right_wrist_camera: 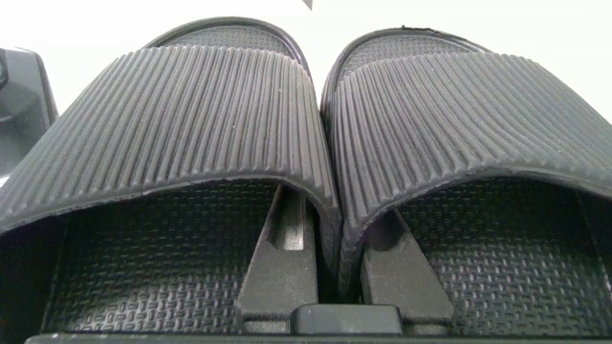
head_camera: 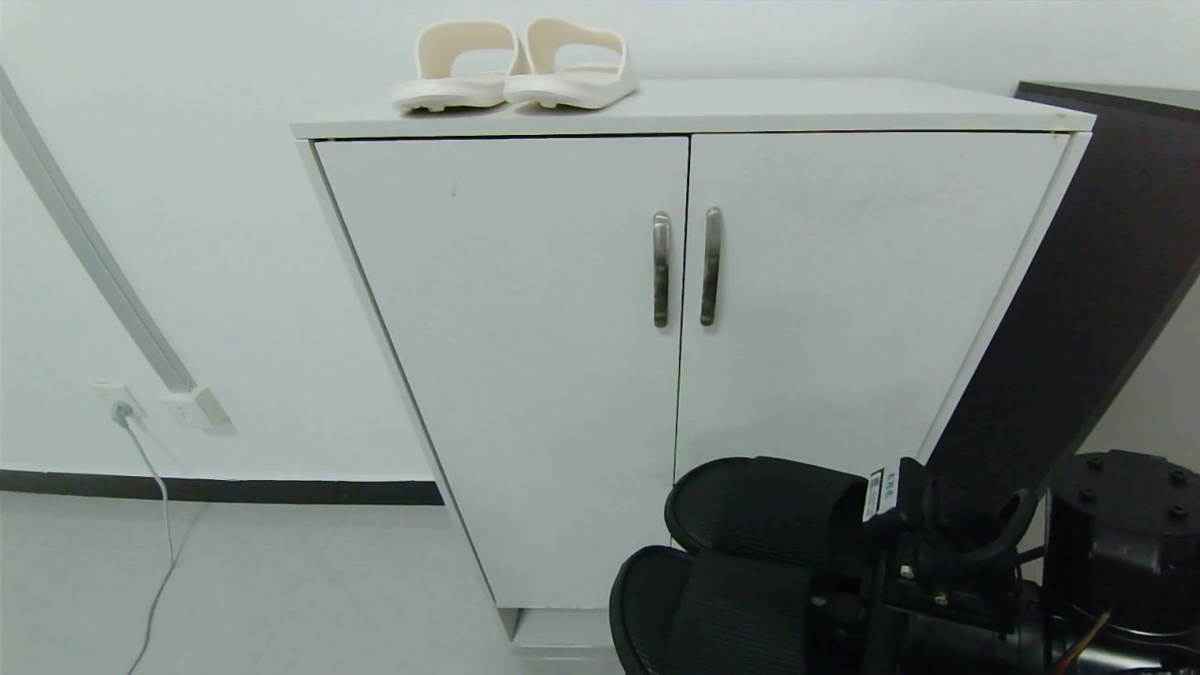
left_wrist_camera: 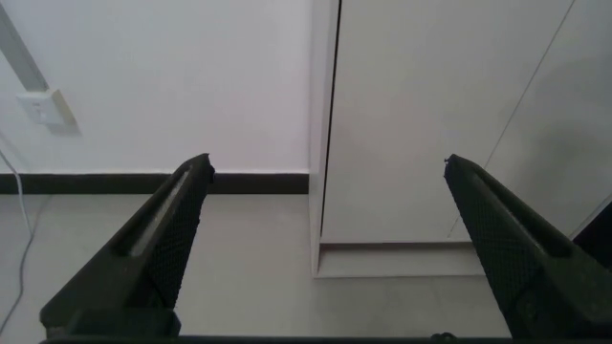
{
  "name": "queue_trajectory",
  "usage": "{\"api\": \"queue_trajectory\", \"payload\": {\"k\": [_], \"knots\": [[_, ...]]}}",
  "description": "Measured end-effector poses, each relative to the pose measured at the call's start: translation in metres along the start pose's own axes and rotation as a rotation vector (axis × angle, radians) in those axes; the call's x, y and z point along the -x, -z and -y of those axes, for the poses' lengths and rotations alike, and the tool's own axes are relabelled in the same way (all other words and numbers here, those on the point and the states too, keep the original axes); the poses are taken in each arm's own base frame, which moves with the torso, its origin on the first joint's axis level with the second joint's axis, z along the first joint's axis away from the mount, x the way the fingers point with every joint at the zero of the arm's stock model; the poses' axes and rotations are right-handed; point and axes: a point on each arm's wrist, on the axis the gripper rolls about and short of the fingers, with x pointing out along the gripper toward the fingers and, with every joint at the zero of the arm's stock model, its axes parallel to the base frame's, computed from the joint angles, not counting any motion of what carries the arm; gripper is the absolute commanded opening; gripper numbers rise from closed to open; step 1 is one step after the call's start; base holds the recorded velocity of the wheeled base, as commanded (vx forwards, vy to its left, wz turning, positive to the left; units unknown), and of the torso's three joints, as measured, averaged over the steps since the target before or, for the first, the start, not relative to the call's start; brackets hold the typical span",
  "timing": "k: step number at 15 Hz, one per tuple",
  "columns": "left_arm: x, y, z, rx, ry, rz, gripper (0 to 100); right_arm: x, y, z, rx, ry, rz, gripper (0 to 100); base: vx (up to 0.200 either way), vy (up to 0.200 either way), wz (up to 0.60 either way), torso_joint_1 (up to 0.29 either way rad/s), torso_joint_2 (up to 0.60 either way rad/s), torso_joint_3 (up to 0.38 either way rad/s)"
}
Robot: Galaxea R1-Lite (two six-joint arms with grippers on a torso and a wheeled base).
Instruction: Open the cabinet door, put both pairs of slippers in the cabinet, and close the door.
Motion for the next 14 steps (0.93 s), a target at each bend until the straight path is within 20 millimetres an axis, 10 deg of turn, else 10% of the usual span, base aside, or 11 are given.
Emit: {"api": "queue_trajectory", "payload": {"k": [10,14], "knots": [[0.000,-0.005,0.000,-0.121,0.004,-0.004,100,0.002,0.009,-0.003,-0.009,-0.009,-0.035,0,0.000,0.000,0.00,0.000,0.00,0.000],[-0.006,-0.064,0.004,-0.081,0.125,0.015,100,0.001,0.010,-0.004,-0.007,-0.009,-0.038,0,0.000,0.000,0.00,0.000,0.00,0.000]]}}
